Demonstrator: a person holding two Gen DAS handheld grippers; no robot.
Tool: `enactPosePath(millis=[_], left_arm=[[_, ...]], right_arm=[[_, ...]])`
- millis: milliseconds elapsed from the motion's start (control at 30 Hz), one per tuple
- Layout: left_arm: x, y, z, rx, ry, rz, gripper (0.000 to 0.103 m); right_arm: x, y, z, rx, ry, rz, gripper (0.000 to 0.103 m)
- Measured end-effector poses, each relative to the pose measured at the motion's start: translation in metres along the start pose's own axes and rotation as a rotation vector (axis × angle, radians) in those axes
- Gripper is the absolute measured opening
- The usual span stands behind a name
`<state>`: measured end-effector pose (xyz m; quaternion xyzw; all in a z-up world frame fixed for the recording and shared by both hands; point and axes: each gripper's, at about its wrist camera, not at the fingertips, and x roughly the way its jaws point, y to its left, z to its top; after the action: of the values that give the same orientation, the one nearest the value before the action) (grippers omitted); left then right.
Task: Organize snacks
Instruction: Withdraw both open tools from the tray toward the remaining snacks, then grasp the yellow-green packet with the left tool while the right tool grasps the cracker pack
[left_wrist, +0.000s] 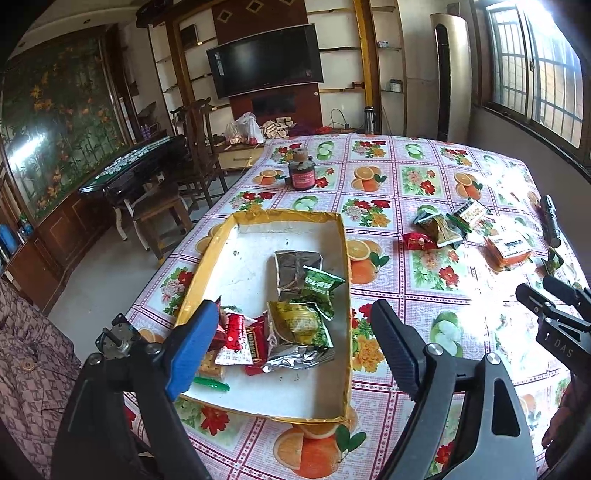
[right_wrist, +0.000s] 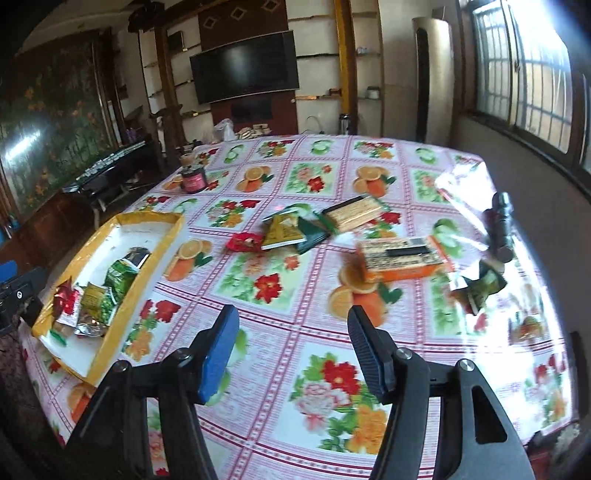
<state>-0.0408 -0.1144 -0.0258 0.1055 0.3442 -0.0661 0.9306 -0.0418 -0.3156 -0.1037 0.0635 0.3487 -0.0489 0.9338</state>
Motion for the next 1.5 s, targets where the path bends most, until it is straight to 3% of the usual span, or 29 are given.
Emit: enactPosePath(millis=[167, 767, 1067, 1200, 1367, 1500], left_arm=[[-0.002, -0.017, 0.000, 0.028, 0.003, -0.020, 0.085], [-0.001, -0.070, 0.000, 0.118, 0.032, -0.075, 0.086], [0.025, -0.094, 0.016, 0.124, 0.084, -0.178, 0.086], [0.045, -0.113, 0.032, 0.138, 0.092, -0.217, 0.086], [0.082, -0.145, 0.050, 0.193, 0.149, -0.297, 0.086], [0.114, -0.160, 0.069, 0.179, 0.179, -0.295, 0.086]], right_arm=[[-0.005, -0.016, -0.001, -0.014, -0.009, -0.066, 0.062], [-0.011, -0.058, -0.015, 0.025, 0.009, -0.156, 0.065], [-0.007, -0.108, -0.025, 0.155, 0.039, -0.159, 0.065], [-0.005, -0.131, -0.027, 0.227, 0.046, -0.142, 0.065], [0.009, -0.140, -0.018, 0.287, 0.049, -0.031, 0.065], [0.030, -0.132, -0.002, 0.290, 0.061, 0.038, 0.065]])
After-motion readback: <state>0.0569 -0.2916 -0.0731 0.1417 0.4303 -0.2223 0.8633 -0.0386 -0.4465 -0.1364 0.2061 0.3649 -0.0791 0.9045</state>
